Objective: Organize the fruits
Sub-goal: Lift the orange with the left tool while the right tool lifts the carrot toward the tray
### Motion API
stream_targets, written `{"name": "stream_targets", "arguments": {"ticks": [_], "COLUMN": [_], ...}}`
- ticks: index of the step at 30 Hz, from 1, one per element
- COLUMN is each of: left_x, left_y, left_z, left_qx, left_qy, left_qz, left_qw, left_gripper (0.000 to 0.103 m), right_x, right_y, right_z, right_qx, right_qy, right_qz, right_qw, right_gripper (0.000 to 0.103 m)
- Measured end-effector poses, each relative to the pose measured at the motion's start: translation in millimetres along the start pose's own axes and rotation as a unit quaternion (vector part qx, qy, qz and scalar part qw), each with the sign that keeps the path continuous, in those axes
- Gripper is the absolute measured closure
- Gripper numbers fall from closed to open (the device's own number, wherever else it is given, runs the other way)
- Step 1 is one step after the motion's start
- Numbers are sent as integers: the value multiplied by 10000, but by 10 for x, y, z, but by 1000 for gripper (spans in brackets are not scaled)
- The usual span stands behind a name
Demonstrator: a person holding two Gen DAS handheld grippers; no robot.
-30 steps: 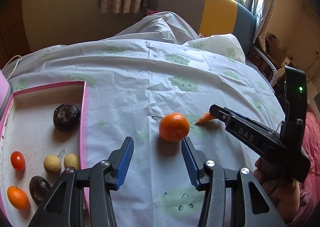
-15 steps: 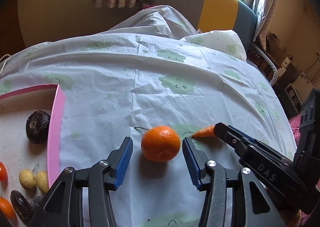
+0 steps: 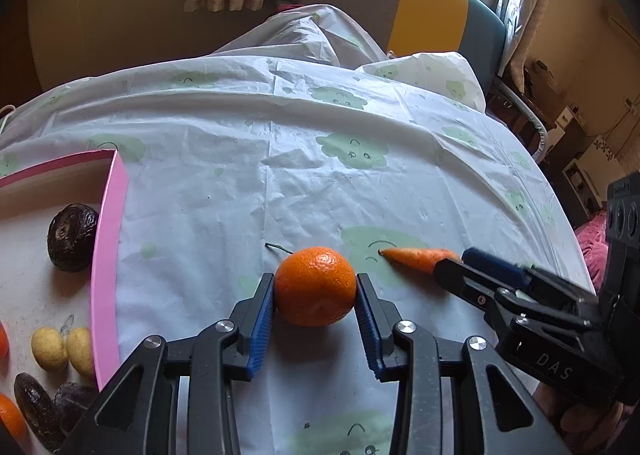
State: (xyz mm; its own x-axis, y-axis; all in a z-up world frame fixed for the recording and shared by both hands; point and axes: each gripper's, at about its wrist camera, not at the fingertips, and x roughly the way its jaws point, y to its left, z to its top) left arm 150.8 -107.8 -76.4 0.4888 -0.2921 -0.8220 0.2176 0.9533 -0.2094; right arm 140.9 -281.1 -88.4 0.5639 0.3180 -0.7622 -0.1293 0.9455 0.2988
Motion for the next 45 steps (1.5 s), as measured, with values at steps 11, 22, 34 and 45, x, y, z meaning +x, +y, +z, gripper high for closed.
{"name": "stream_targets", "arguments": {"ticks": [11, 22, 34, 45], "left_x": [-51, -93, -212, -561], "left_y": [54, 82, 92, 95], "left_z": [-52, -89, -155, -288], "left_qx": [-65, -84, -75, -9], "left_qy": [32, 37, -32, -287], "left_qz": [28, 39, 80, 119], "left_qw": [10000, 10000, 9999, 9995], "left_gripper": [64, 64, 64, 64], "right_x": [213, 309, 176, -14], "right_y": [176, 275, 336, 505], "right_z": [145, 234, 62, -263], "right_qx": [-1064, -1997, -1503, -1124], "right_qy": [195, 341, 356, 313], "right_qz": [-259, -442, -480, -399], "right_qw": [9938, 9783, 9868, 9924], "right_gripper": [50, 64, 80, 80]}}
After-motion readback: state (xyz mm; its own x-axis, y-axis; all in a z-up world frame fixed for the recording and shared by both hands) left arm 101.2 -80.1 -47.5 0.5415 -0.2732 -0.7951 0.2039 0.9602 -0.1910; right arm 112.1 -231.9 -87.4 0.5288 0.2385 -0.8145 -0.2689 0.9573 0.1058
